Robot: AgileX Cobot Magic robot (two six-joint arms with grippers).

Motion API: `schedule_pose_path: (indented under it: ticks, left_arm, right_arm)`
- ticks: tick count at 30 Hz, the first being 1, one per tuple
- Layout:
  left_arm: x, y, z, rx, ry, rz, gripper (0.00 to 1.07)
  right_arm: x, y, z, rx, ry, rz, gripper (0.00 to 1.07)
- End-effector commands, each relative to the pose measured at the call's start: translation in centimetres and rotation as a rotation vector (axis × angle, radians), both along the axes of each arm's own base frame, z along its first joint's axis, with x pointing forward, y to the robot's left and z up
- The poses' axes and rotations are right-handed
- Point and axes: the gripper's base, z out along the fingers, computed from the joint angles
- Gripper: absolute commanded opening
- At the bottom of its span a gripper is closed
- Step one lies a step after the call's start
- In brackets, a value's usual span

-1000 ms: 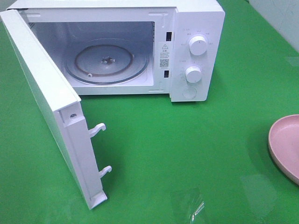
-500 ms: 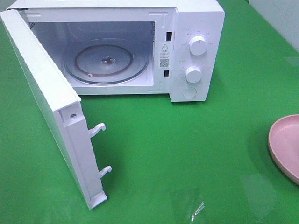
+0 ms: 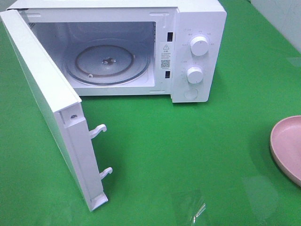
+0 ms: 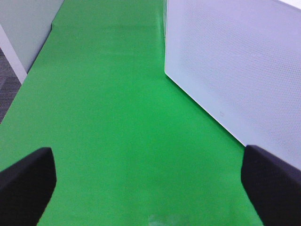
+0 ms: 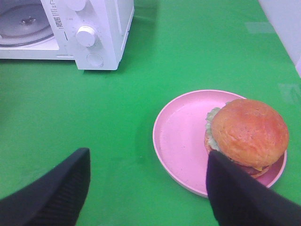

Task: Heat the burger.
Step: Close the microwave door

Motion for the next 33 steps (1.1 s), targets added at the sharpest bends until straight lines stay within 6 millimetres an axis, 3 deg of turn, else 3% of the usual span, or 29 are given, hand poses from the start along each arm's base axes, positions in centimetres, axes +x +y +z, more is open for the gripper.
schedule_pose_path:
  ticks: [1,11,18,19,20,21,22,23,24,25,26,28,31,32,33]
  left_arm:
    - [0.0,0.0,0.0,-0.008,-0.002,0.004,1.00]
    - [0.0,-0.1,0.1,-0.015,-0.011,0.000,1.00]
    - [0.1,0.0,1.9,-0.004,-0.157,0.012,0.95]
    - [0.4,0.2,2.2,0.009,-0.185,0.022,0.88]
    - [0.4,0.2,2.2,0.009,-0.185,0.022,0.88]
    - [0.9,0.3,2.6,0.018,-0.208,0.029,0.78]
    - [0.9,0.3,2.6,0.018,-0.208,0.029,0.78]
    - [1.5,0.4,3.0,0.019,-0.226,0.032,0.67]
    - [1.5,0.4,3.0,0.019,-0.226,0.032,0.67]
    - [2.3,0.5,3.4,0.018,-0.243,0.036,0.49]
    - [2.3,0.5,3.4,0.018,-0.243,0.036,0.49]
    - [4.2,0.6,4.0,0.011,-0.246,0.039,0.20]
    - [4.8,0.7,3.9,0.009,-0.236,0.041,0.14]
    - [6.1,0.8,3.8,0.006,-0.231,0.045,0.04]
    - [6.1,0.8,3.8,0.006,-0.231,0.045,0.04]
  right_arm:
    - [-0.3,-0.1,0.1,0.007,-0.037,-0.010,0.69]
    - [-0.3,-0.1,0.1,0.007,-0.037,-0.010,0.69]
    - [-0.3,-0.1,0.1,0.007,-0.037,-0.010,0.69]
    - [-0.3,-0.1,0.1,0.007,-0.037,-0.010,0.69]
    - [-0.3,-0.1,0.1,0.007,-0.037,-0.010,0.69]
    - [-0.3,-0.1,0.1,0.007,-0.037,-0.010,0.69]
    - [-0.3,-0.1,0.1,0.007,-0.037,-0.010,0.69]
    - [-0.3,-0.1,0.1,0.007,-0.037,-0.010,0.69]
    - [-0.3,-0.1,0.1,0.007,-0.037,-0.010,0.69]
    - [-0.3,-0.1,0.1,0.007,-0.037,-0.010,0.69]
    - [-0.3,-0.1,0.1,0.007,-0.037,-0.010,0.69]
    - [-0.3,-0.1,0.1,0.007,-0.037,-0.010,0.69]
    - [-0.3,-0.1,0.1,0.007,-0.037,-0.010,0.69]
    - [-0.3,-0.1,0.1,0.007,-0.037,-0.010,0.69]
    - [-0.3,-0.1,0.1,0.007,-0.037,-0.010,0.69]
